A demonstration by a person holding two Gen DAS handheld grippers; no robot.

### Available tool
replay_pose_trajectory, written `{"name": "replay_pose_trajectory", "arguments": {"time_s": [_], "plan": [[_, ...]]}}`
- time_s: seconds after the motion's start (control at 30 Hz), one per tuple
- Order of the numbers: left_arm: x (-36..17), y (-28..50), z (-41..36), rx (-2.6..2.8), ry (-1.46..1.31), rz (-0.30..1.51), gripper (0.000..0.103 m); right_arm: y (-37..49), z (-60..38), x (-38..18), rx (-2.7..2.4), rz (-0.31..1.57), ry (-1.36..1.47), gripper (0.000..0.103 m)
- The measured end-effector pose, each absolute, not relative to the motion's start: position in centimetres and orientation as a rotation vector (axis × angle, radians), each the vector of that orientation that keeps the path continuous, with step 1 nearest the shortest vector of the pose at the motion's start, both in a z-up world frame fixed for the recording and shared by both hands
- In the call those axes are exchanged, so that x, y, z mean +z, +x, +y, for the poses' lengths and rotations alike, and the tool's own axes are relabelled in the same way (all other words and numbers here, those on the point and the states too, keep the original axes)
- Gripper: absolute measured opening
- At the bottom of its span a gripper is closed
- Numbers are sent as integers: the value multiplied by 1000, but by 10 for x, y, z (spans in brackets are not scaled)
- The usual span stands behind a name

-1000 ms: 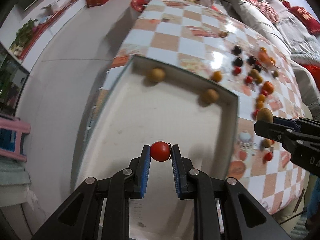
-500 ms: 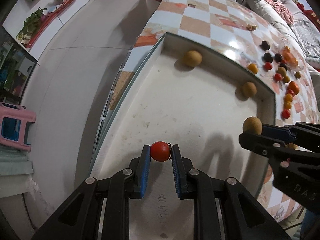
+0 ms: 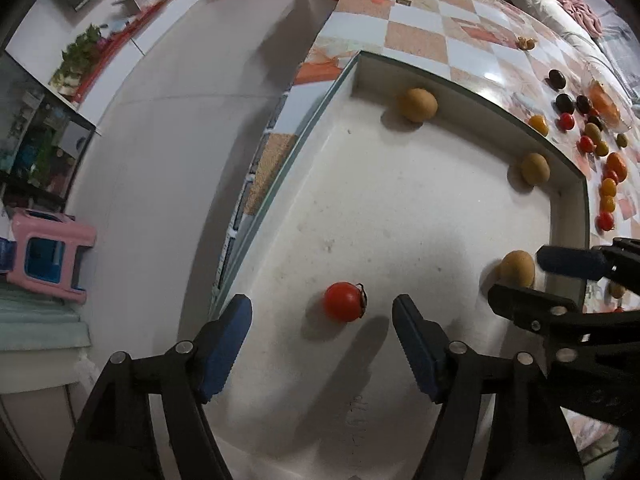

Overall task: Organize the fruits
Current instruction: 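Open both grippers to release the fruit and tomato into the tray, then return to the table and grasp a yellow-orange cherry tomato with the left gripper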

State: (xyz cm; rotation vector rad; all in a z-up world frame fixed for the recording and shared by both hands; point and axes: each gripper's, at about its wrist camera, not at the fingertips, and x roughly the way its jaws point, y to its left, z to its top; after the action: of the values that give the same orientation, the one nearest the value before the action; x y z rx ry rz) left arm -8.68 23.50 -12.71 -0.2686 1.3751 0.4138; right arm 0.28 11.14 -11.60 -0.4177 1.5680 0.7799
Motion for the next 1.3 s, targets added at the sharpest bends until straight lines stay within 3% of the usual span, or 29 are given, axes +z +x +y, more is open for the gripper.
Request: {"name": "replay_pose_trajectory", "arguments": {"time_s": [0.17, 0.4, 0.7, 0.97, 1.3], "plan": [[-122, -87, 230, 409, -227, 1383, 75, 14, 103, -95, 778, 1546, -330, 80], [-95, -67, 209, 358, -194, 1341, 75, 34, 63, -62, 713, 1504, -210, 81], [-68, -18, 163, 245, -132, 1307, 75, 63, -35, -72, 472, 1566, -79, 81], [-67, 37, 138, 180, -94, 1292, 75, 81, -89, -85, 324, 1589, 5, 81], [-97, 103, 131, 146, -83, 1335, 75, 117, -86, -97, 263, 1552, 47, 81]]}}
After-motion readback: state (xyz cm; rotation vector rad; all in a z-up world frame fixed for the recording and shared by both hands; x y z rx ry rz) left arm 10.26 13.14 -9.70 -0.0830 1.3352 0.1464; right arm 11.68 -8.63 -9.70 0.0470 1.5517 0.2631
